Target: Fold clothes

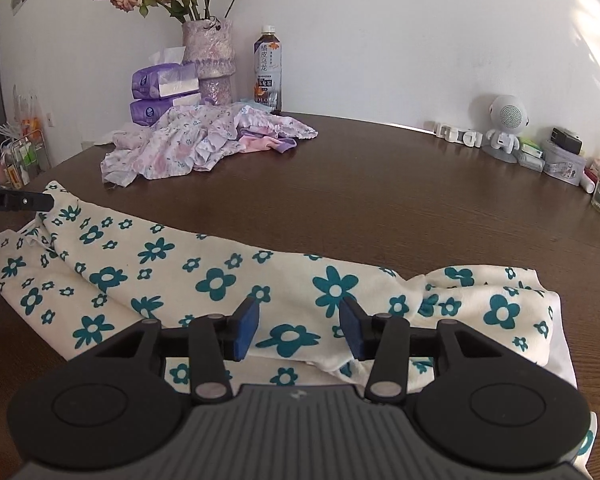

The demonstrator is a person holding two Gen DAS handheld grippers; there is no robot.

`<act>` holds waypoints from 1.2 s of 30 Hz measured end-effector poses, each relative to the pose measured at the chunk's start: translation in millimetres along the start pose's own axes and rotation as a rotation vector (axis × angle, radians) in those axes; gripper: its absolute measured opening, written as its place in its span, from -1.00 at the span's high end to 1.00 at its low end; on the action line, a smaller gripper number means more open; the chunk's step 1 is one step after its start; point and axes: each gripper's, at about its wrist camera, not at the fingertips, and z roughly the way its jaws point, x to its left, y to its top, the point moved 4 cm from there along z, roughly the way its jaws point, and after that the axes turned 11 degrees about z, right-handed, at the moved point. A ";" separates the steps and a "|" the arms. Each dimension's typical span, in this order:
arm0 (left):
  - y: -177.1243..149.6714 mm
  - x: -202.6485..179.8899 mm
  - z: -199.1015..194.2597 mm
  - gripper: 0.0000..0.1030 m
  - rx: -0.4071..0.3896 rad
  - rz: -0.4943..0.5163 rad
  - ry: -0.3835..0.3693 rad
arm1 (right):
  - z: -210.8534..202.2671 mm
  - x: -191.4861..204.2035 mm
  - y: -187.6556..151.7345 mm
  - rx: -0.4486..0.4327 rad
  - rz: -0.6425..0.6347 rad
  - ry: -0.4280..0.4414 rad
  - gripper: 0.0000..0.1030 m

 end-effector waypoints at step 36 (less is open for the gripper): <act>-6.8 22.7 27.9 0.47 0.015 -0.060 -0.019 | -19.2 -53.6 11.6 -0.075 0.084 -0.114 -0.12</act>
